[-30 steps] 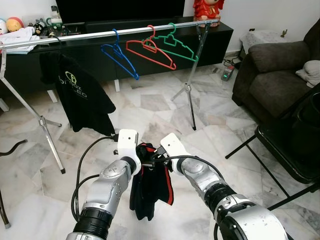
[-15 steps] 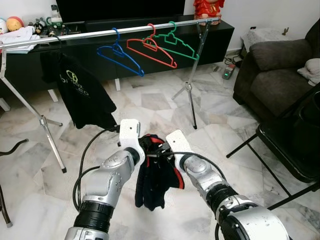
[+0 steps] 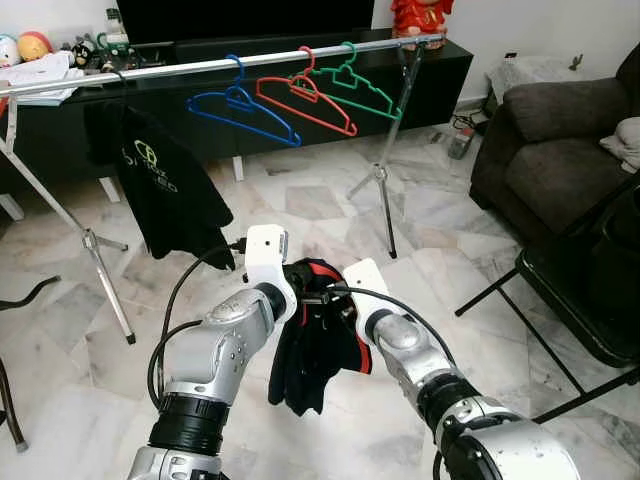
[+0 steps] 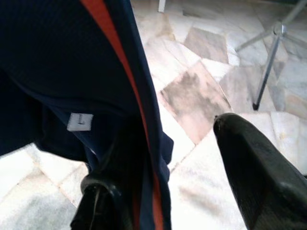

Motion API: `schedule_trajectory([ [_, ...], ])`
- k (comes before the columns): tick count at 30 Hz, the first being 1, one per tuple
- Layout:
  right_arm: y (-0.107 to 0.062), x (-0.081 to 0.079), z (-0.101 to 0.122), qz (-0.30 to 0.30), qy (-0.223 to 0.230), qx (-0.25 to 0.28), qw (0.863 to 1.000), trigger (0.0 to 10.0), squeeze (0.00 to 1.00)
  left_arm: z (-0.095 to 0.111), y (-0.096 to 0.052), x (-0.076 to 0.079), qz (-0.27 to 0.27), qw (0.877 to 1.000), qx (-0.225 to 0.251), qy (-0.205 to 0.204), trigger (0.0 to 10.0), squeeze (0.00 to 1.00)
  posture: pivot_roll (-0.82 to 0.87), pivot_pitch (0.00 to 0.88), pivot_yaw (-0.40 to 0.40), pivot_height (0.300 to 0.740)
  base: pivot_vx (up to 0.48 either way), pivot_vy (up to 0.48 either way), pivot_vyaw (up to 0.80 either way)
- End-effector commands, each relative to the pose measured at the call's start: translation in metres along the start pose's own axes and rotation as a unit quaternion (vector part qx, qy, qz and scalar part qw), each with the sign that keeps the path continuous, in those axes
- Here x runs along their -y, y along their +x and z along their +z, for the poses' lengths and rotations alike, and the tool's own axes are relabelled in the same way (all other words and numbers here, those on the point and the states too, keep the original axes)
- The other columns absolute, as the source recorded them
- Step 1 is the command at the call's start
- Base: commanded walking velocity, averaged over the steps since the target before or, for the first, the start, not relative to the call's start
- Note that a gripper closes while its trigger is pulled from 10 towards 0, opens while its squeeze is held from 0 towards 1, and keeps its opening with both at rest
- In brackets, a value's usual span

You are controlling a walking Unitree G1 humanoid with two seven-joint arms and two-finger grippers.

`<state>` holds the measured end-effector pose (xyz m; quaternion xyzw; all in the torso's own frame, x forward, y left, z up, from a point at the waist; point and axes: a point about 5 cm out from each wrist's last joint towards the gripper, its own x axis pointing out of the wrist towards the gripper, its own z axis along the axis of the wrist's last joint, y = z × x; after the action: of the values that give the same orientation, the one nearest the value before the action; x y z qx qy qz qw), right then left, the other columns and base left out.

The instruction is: Hang hanger

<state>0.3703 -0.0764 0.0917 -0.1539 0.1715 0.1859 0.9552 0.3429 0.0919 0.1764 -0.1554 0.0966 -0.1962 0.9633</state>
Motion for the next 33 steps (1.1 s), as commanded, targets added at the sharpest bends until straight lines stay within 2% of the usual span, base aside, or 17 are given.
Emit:
schedule_trajectory([
  [1,-0.003,0.001,-0.021,-0.004,0.008,-0.033,0.999,10.0,0.0,0.022,-0.002,0.009,-0.021,0.999,0.041,0.002,0.0,0.0,0.27,0.139,-0.016,0.74,0.0,0.0,0.0],
  [9,-0.006,0.002,-0.031,-0.006,0.031,-0.038,0.999,10.0,0.0,0.024,-0.002,0.011,-0.023,0.999,0.04,0.001,0.0,0.0,0.27,0.137,-0.012,0.74,0.0,0.0,0.0],
  [12,-0.007,0.002,-0.036,-0.004,0.025,-0.044,0.999,10.0,0.0,0.026,-0.002,0.011,-0.024,0.999,0.042,0.002,0.0,0.0,0.27,0.135,-0.011,0.74,0.0,0.0,0.0],
  [18,-0.008,0.005,-0.035,-0.01,0.04,-0.033,0.999,10.0,0.0,0.026,-0.002,0.011,-0.025,0.999,0.042,0.001,0.0,0.0,0.26,0.135,-0.009,0.74,0.0,0.0,0.0],
  [28,-0.008,0.005,-0.036,-0.018,0.036,-0.037,0.999,10.0,0.0,0.028,-0.002,0.012,-0.027,0.999,0.044,0.002,0.0,0.0,0.27,0.136,-0.01,0.74,0.0,0.0,0.0],
  [33,-0.01,0.005,-0.045,-0.03,0.036,-0.054,0.997,10.0,0.0,0.028,-0.002,0.013,-0.026,0.999,0.046,0.001,0.0,0.0,0.27,0.137,-0.012,0.74,0.0,0.0,0.0],
])
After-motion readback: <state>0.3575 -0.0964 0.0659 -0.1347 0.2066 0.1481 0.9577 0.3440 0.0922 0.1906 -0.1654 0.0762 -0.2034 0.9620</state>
